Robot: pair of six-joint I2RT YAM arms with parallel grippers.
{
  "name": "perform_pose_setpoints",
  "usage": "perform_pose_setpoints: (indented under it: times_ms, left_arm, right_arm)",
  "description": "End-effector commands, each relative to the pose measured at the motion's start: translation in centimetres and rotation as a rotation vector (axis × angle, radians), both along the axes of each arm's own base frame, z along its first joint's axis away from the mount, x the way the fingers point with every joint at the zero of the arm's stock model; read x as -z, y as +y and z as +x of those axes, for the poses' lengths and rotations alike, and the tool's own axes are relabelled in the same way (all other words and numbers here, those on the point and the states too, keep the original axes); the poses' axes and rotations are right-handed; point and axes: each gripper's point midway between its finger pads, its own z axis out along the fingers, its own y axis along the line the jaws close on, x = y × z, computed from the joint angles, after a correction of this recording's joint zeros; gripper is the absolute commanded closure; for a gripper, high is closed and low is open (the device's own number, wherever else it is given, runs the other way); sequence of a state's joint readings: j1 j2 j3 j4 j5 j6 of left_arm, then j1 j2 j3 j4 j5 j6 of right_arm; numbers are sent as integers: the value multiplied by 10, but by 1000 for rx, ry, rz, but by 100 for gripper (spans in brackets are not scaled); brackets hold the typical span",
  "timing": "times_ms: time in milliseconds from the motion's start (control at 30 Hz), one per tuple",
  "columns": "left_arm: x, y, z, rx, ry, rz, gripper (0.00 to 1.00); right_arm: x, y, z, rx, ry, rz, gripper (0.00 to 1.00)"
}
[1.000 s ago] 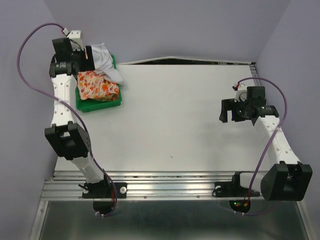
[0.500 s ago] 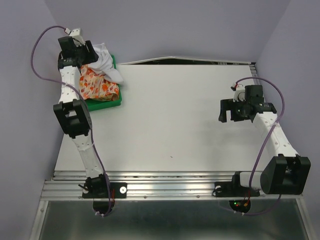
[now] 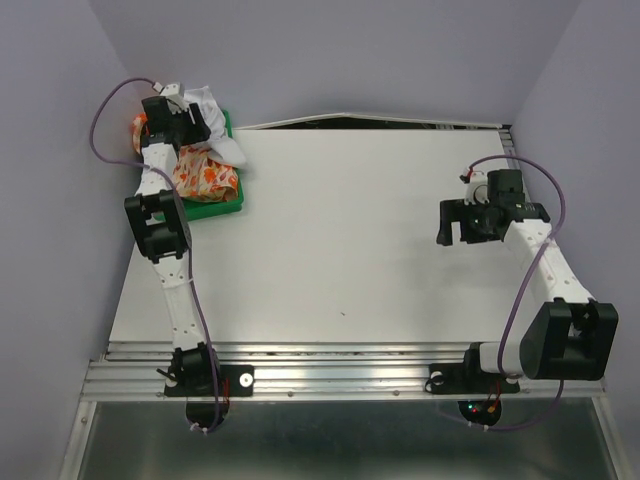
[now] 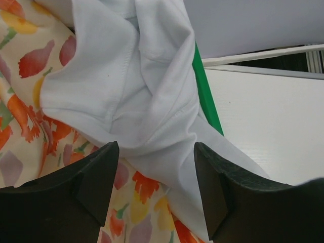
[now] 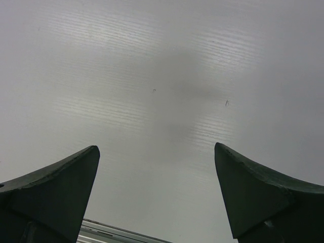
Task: Fold and stack the skirts
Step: Grab the skirt from the pile
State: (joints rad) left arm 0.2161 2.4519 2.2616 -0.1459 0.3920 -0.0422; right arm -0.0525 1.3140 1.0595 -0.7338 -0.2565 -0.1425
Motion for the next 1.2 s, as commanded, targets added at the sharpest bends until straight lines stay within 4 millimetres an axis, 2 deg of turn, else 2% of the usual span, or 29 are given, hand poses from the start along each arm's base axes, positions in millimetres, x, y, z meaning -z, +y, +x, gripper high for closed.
perform_pose_setpoints:
  times_ms: [0, 67, 167, 267, 300, 367, 400, 467, 600, 633, 700, 733, 800, 833, 867, 900, 933, 1000, 1033, 1100, 1133, 1167]
  left_arm:
    - [-43, 14, 21, -44, -137, 88, 28]
    - [-27, 18, 25, -53, -118, 123, 27]
    - [-17, 20, 28, -73, -103, 143, 27]
    - [-13, 18, 30, -72, -97, 152, 32]
    - [-12, 16, 30, -68, -96, 154, 39]
    - [-12, 15, 32, -65, -99, 158, 46]
    - [-12, 14, 33, -64, -101, 162, 54]
    - [-16, 13, 36, -60, -115, 168, 60]
    - [-36, 13, 39, -71, -161, 176, 100]
    - [-45, 13, 40, -77, -183, 178, 100]
    - [-77, 13, 37, -77, -241, 189, 100]
    - [-103, 12, 33, -76, -281, 198, 100]
    - [-134, 9, 27, -67, -330, 208, 100]
    - [-167, 3, 17, -49, -379, 212, 100]
    - [-182, -2, 12, -34, -400, 216, 100]
    - [-194, -10, 5, -5, -410, 212, 100]
    - [-225, -22, -7, 22, -455, 228, 100]
    - [-250, -41, -23, 77, -484, 240, 100]
    - [-272, -52, -39, 102, -504, 246, 100]
    - [-293, -74, -56, 148, -527, 251, 100]
    - [-312, -98, -75, 207, -556, 262, 100]
    - [-322, -110, -85, 230, -571, 272, 100]
  right_arm:
    - [-9, -3, 4, -2, -29, -11, 0]
    - [-8, -6, 4, 9, -24, -14, 0]
    - [-7, -9, 4, 20, -19, -8, 0]
    - [-7, -11, 5, 26, -17, -4, 0]
    - [-7, -11, 6, 28, -17, -4, 0]
    - [-7, -10, 7, 29, -16, -1, 0]
    - [-7, -11, 6, 30, -13, -2, 0]
    - [-7, -14, 7, 40, -15, -3, 0]
    - [-6, -14, 6, 43, -14, -5, 0]
    - [-7, -14, 6, 42, -16, -4, 0]
    - [-9, -16, 6, 54, -21, 1, 0]
    - [-10, -15, 7, 50, -23, 6, 0]
    - [-13, -14, 7, 49, -30, 12, 0]
    - [-16, -13, 8, 47, -40, 17, 0]
    - [-18, -12, 8, 47, -42, 21, 0]
    - [-19, -12, 9, 46, -47, 23, 0]
    - [-23, -10, 10, 42, -56, 33, 0]
    - [-26, -8, 11, 40, -64, 45, 0]
    - [-30, -6, 13, 37, -76, 55, 0]
    - [-34, -4, 14, 35, -86, 66, 0]
    - [-36, -3, 14, 31, -89, 74, 0]
    - [-40, -2, 16, 30, -98, 79, 0]
